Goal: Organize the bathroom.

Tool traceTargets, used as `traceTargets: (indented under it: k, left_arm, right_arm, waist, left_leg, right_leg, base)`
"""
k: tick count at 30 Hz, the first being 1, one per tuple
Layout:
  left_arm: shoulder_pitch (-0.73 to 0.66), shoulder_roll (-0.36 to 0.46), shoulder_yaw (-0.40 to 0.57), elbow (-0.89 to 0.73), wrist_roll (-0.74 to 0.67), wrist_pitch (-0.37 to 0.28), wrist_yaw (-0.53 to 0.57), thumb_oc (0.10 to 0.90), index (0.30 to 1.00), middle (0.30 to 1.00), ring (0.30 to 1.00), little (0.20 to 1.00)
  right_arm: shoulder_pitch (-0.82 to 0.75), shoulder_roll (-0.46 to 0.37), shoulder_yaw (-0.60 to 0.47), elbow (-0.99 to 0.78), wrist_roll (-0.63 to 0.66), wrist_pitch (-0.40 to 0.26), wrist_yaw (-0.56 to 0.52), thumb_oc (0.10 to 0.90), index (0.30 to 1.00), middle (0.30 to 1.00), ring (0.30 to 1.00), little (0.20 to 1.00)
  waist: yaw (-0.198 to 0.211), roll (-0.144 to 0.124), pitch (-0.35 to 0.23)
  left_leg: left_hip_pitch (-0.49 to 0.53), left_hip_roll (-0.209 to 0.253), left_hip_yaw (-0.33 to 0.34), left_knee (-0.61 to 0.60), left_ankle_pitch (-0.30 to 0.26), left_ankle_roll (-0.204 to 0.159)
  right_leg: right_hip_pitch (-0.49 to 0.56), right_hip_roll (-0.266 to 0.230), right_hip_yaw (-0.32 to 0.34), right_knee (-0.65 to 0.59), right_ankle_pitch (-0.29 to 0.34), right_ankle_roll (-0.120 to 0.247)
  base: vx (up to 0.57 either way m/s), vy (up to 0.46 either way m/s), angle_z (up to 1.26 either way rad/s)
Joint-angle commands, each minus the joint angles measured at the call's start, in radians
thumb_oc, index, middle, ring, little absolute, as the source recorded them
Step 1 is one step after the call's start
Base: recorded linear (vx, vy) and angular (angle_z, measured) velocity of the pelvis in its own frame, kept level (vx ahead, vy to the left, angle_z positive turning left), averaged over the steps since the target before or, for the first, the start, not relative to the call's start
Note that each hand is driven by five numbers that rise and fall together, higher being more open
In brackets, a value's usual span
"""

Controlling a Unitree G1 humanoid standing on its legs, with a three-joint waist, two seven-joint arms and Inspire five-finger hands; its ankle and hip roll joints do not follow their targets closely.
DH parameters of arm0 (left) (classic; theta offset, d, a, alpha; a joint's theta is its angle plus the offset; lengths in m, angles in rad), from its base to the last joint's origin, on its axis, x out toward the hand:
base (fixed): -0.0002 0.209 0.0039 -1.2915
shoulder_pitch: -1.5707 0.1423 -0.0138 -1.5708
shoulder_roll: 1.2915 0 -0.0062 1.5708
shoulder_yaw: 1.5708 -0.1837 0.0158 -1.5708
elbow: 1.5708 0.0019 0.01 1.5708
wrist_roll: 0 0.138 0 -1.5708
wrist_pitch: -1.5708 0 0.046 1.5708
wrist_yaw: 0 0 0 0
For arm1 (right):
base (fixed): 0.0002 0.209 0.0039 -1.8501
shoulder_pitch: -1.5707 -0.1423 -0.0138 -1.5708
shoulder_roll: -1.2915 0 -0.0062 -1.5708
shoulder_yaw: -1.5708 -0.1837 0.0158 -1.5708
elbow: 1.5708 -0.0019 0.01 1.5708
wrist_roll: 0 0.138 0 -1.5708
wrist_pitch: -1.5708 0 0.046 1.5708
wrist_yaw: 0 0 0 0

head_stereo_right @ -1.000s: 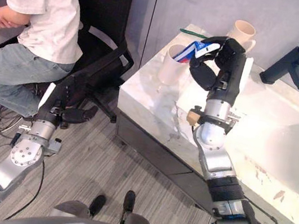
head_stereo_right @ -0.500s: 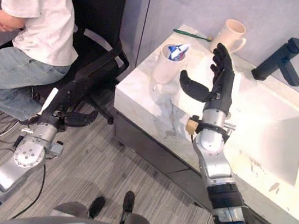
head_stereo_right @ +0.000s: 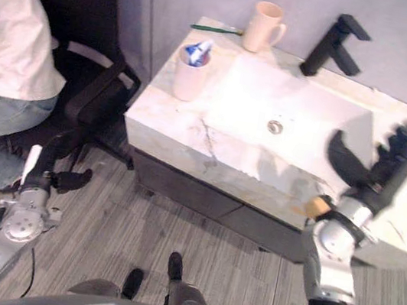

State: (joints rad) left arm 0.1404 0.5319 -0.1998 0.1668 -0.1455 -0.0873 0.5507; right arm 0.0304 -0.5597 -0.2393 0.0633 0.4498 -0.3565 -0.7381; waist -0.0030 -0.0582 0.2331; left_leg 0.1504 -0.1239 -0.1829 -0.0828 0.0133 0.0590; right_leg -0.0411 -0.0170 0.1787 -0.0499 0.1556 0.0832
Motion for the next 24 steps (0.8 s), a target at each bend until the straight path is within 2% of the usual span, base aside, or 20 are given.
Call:
traceTargets:
  k: [1, 3, 4, 7, 8, 9, 11, 12, 13, 14, 15, 16, 17, 18, 19, 21, 22, 23, 24]
  left_arm:
    - [0.007, -0.018, 0.158, 0.048, -0.033, -0.151, 0.175, 0.8, 0.9, 0.9, 0.9, 0.9]
    - [0.028, -0.037, 0.218, 0.093, -0.099, -0.167, 0.219, 0.8, 0.9, 0.9, 0.9, 0.9]
    - [0.039, -0.069, 0.272, 0.168, -0.149, -0.212, 0.241, 0.8, 0.9, 0.9, 0.9, 0.9]
    - [0.041, -0.111, 0.326, 0.312, -0.199, -0.253, 0.272, 0.8, 0.9, 0.9, 0.9, 0.9]
    - [0.036, -0.119, 0.334, 0.341, -0.211, -0.256, 0.27, 0.8, 0.9, 0.9, 0.9, 0.9]
    - [0.022, -0.133, 0.355, 0.4, -0.256, -0.255, 0.243, 0.8, 0.9, 0.9, 0.9, 0.9]
    - [0.002, -0.143, 0.361, 0.456, -0.3, -0.237, 0.199, 0.8, 0.9, 0.9, 0.9, 0.9]
    - [-0.007, -0.143, 0.358, 0.485, -0.318, -0.224, 0.167, 0.8, 0.9, 0.9, 0.9, 0.9]
    - [-0.024, -0.146, 0.345, 0.534, -0.348, -0.188, 0.088, 0.8, 0.9, 0.9, 0.9, 0.9]
    - [-0.042, -0.153, 0.33, 0.589, -0.371, -0.14, 0.005, 0.8, 0.9, 0.9, 0.9, 0.9]
    - [-0.055, -0.151, 0.306, 0.668, -0.39, -0.037, -0.121, 0.8, 0.9, 0.9, 0.9, 0.9]
    - [-0.062, -0.149, 0.274, 0.719, -0.42, -0.016, -0.201, 0.8, 0.9, 0.9, 0.9, 0.9]
    - [-0.065, -0.158, 0.252, 0.767, -0.43, -0.025, -0.259, 0.8, 0.9, 0.9, 0.9, 0.9]
    - [-0.066, -0.158, 0.252, 0.769, -0.43, -0.027, -0.261, 0.8, 0.9, 0.9, 0.9, 0.9]
    - [-0.071, -0.146, 0.195, 0.867, -0.43, 0.02, -0.392, 0.8, 0.9, 0.9, 0.9, 0.9]
    - [-0.078, -0.153, 0.168, 0.918, -0.419, 0.056, -0.475, 0.8, 0.9, 0.9, 0.9, 0.9]
    - [-0.078, -0.153, 0.168, 0.918, -0.419, 0.056, -0.475, 0.8, 0.9, 0.9, 0.9, 0.9]
    - [-0.099, -0.155, 0.135, 0.961, -0.406, 0.085, -0.532, 0.8, 0.9, 0.9, 0.9, 0.9]
    - [-0.12, -0.174, 0.074, 0.984, -0.342, 0.126, -0.568, 0.8, 0.9, 0.9, 0.9, 0.9]
  right_arm:
    - [-0.023, -0.039, -0.168, -0.047, -0.017, -0.162, -0.111, 0.8, 0.9, 0.9, 0.9, 0.9]
    - [0.002, -0.027, -0.203, -0.004, 0.017, -0.19, -0.127, 0.8, 0.9, 0.9, 0.9, 0.9]
    - [0.016, -0.016, -0.243, 0.055, 0.016, -0.207, -0.156, 0.8, 0.9, 0.9, 0.9, 0.9]
    - [0.051, -0.001, -0.292, 0.194, 0.054, -0.234, -0.199, 0.8, 0.9, 0.9, 0.9, 0.9]
    - [0.062, 0.007, -0.296, 0.228, 0.045, -0.229, -0.202, 0.8, 0.9, 0.9, 0.9, 0.9]
    - [0.081, 0.012, -0.302, 0.303, 0.031, -0.162, -0.18, 0.8, 0.9, 0.9, 0.9, 0.9]
    - [0.098, 0.022, -0.269, 0.426, 0.061, -0.126, -0.124, 0.8, 0.9, 0.9, 0.9, 0.9]
    - [0.101, 0.028, -0.247, 0.483, 0.066, -0.106, -0.105, 0.8, 0.9, 0.9, 0.9, 0.9]
    - [0.103, 0.043, -0.212, 0.582, 0.063, -0.056, -0.053, 0.8, 0.9, 0.9, 0.9, 0.9]
    - [0.101, 0.074, -0.173, 0.678, 0.108, -0.058, 0.037, 0.8, 0.9, 0.9, 0.9, 0.9]
    - [0.098, 0.103, -0.134, 0.734, 0.151, -0.02, 0.1, 0.8, 0.9, 0.9, 0.9, 0.9]
    - [0.097, 0.106, -0.088, 0.796, 0.177, -0.009, 0.15, 0.8, 0.9, 0.9, 0.9, 0.9]
    - [0.092, 0.126, -0.041, 0.839, 0.147, 0.028, 0.192, 0.8, 0.9, 0.9, 0.9, 0.9]
    - [0.091, 0.126, -0.04, 0.84, 0.147, 0.027, 0.192, 0.8, 0.9, 0.9, 0.9, 0.9]
    - [0.07, 0.158, 0.08, 0.899, 0.189, 0.127, 0.303, 0.8, 0.9, 0.9, 0.9, 0.9]
    - [0.058, 0.17, 0.164, 0.926, 0.134, 0.207, 0.372, 0.8, 0.9, 0.9, 0.9, 0.9]
    - [0.058, 0.17, 0.164, 0.927, 0.134, 0.207, 0.373, 0.8, 0.9, 0.9, 0.9, 0.9]
    - [0.044, 0.175, 0.229, 0.941, 0.039, 0.3, 0.358, 0.8, 0.9, 0.9, 0.9, 0.9]
    - [0.017, 0.133, 0.343, 0.866, 0.009, 0.272, 0.252, 0.8, 0.9, 0.9, 0.9, 0.9]
  waist:
    - [0.002, 0.014, -0.055]
    - [0.008, 0.018, -0.051]
    - [0.02, 0.02, -0.052]
    - [0.04, 0.012, -0.076]
    - [0.042, 0.01, -0.081]
    - [0.044, 0.003, -0.092]
    - [0.04, -0.006, -0.101]
    - [0.04, -0.011, -0.106]
    - [0.043, -0.017, -0.113]
    - [0.048, -0.02, -0.117]
    - [0.048, -0.017, -0.122]
    - [0.047, -0.015, -0.121]
    - [0.045, -0.006, -0.122]
    - [0.044, -0.006, -0.122]
    - [0.032, 0.016, -0.113]
    - [0.025, 0.028, -0.108]
    - [0.024, 0.028, -0.107]
    - [0.019, 0.035, -0.104]
    - [0.013, 0.04, -0.095]
  left_leg:
    - [-0.057, 0.012, 0.059, 0.001, -0.057, 0.025]
    - [-0.056, 0.026, 0.087, -0.002, -0.06, 0.024]
    - [-0.068, 0.032, 0.105, -0.001, -0.051, 0.025]
    - [-0.098, 0.033, 0.116, 0.0, -0.049, 0.028]
    - [-0.109, 0.032, 0.117, 0.0, -0.041, 0.027]
    - [-0.126, 0.03, 0.117, 0.004, -0.033, 0.026]
    - [-0.154, 0.029, 0.118, 0.013, -0.022, 0.023]
    - [-0.168, 0.027, 0.119, 0.017, -0.018, 0.021]
    - [-0.187, 0.026, 0.123, 0.02, -0.011, 0.016]
    - [-0.205, 0.02, 0.127, 0.019, -0.001, 0.009]
    - [-0.217, 0.016, 0.122, 0.017, 0.013, -0.002]
    - [-0.218, 0.015, 0.116, 0.014, 0.022, -0.005]
    - [-0.224, 0.018, 0.11, 0.009, 0.035, -0.008]
    - [-0.225, 0.018, 0.11, 0.008, 0.035, -0.009]
    - [-0.23, 0.024, 0.101, 0.003, 0.055, -0.023]
    - [-0.231, 0.025, 0.093, -0.003, 0.067, -0.027]
    - [-0.231, 0.025, 0.092, -0.003, 0.068, -0.027]
    - [-0.235, 0.027, 0.095, -0.005, 0.072, -0.033]
    - [-0.237, 0.028, 0.095, -0.003, 0.077, -0.041]
  right_leg:
    - [-0.091, -0.015, -0.158, 0.149, -0.028, 0.058]
    - [-0.091, -0.021, -0.195, 0.205, -0.052, 0.052]
    - [-0.08, -0.033, -0.226, 0.259, -0.077, 0.04]
    - [-0.02, -0.05, -0.259, 0.306, -0.146, 0.035]
    - [-0.011, -0.05, -0.259, 0.31, -0.147, 0.037]
    - [0.007, -0.048, -0.251, 0.318, -0.161, 0.042]
    - [0.044, -0.031, -0.225, 0.305, -0.201, 0.046]
    - [0.065, -0.025, -0.217, 0.288, -0.215, 0.045]
    - [0.097, -0.016, -0.21, 0.244, -0.237, 0.04]
    - [0.127, -0.008, -0.204, 0.189, -0.246, 0.035]
    - [0.137, 0.009, -0.193, 0.137, -0.249, 0.026]
    - [0.137, 0.015, -0.193, 0.12, -0.247, 0.023]
    - [0.125, 0.027, -0.183, 0.098, -0.231, 0.019]
    - [0.125, 0.027, -0.183, 0.097, -0.23, 0.019]
    - [0.115, 0.048, -0.168, 0.069, -0.211, 0.0]
    - [0.113, 0.06, -0.168, 0.049, -0.199, -0.014]
    - [0.114, 0.06, -0.169, 0.048, -0.199, -0.014]
    - [0.115, 0.066, -0.173, 0.035, -0.191, -0.02]
    - [0.121, 0.075, -0.184, 0.025, -0.188, -0.035]
  base:
    - [-0.22, 0.006, -0.57]
    - [-0.17, -0.003, -0.82]
    - [-0.11, -0.007, -0.81]
    - [-0.15, -0.053, -0.86]
    - [-0.12, -0.088, -0.49]
    - [-0.12, -0.082, -0.2]
    - [-0.1, -0.073, -0.16]
    - [-0.1, -0.088, -0.17]
    - [-0.12, -0.117, -0.07]
    - [-0.14, -0.15, 0.01]
    - [-0.11, -0.142, 0.01]
    - [-0.12, -0.148, 0.02]
    - [-0.08, -0.089, 0.01]
    - [-0.15, -0.115, 0.03]
    - [-0.13, -0.08, 0.02]
    - [-0.12, -0.078, 0.02]
    - [-0.11, -0.06, 0.04]
    - [-0.14, -0.082, 0.1]
    - [-0.14, -0.087, 0.14]
